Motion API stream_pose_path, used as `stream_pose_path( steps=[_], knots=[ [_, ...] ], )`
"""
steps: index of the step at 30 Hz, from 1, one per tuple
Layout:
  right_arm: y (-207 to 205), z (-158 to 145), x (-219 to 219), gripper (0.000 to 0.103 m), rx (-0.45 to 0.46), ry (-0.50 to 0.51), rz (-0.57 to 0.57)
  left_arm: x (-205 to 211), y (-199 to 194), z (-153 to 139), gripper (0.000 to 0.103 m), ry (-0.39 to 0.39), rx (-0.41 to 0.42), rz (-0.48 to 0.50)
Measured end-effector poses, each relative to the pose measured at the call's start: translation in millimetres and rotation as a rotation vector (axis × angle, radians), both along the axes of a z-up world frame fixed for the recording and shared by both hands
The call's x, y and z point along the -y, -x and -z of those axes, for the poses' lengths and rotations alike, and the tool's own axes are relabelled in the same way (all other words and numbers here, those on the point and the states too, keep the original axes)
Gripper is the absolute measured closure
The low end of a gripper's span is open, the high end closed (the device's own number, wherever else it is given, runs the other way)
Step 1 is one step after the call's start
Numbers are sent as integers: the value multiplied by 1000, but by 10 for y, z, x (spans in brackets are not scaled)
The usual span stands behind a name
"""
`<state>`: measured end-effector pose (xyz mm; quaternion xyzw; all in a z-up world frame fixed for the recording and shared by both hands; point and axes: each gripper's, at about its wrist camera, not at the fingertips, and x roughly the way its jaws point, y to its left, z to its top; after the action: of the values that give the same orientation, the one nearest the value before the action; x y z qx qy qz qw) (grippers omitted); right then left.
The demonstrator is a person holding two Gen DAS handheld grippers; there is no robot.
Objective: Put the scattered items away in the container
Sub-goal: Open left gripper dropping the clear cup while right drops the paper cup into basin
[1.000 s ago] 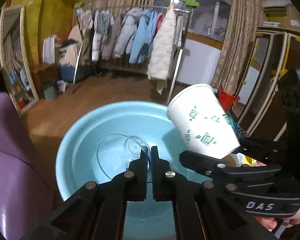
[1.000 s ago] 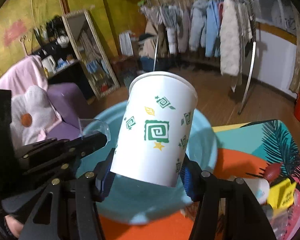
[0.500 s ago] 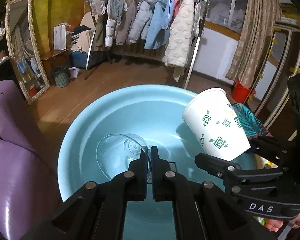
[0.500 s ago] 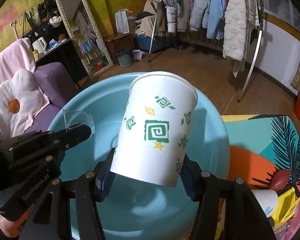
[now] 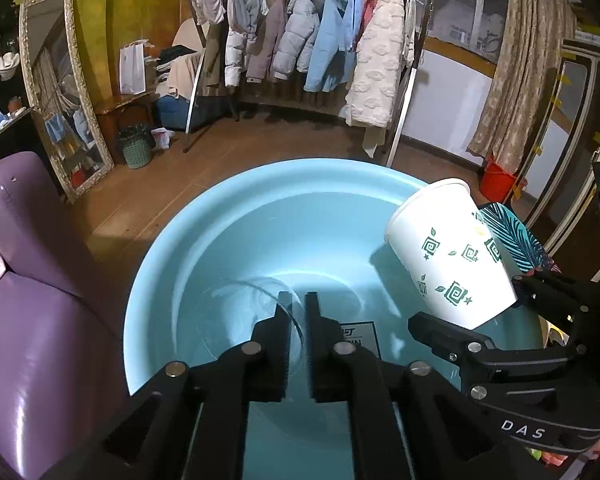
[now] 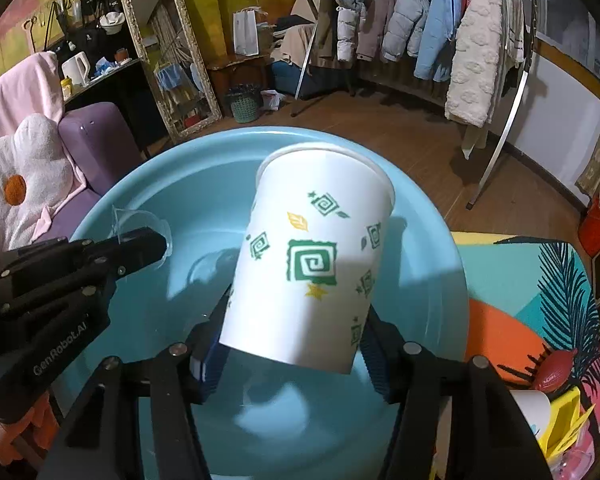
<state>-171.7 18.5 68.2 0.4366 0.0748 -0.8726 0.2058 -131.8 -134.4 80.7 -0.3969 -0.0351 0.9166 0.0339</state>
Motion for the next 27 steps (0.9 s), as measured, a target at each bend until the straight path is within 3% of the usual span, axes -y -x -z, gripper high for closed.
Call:
stream_pose_path(
  steps=[2, 11, 16, 27],
  knots=[
    [1, -6, 6, 40, -1, -2, -1, 10, -7, -8, 65, -2, -2, -5],
    [-22, -84, -28, 33, -17, 28, 0, 126, -37, -104, 29, -10, -31, -40],
    [-76, -183, -71, 13, -43, 45, 15, 181, -70, -152, 23, -30, -45, -49],
    [-272, -425, -222, 8, -83, 66, 33, 118, -267, -424, 19, 11, -110, -62]
  ],
)
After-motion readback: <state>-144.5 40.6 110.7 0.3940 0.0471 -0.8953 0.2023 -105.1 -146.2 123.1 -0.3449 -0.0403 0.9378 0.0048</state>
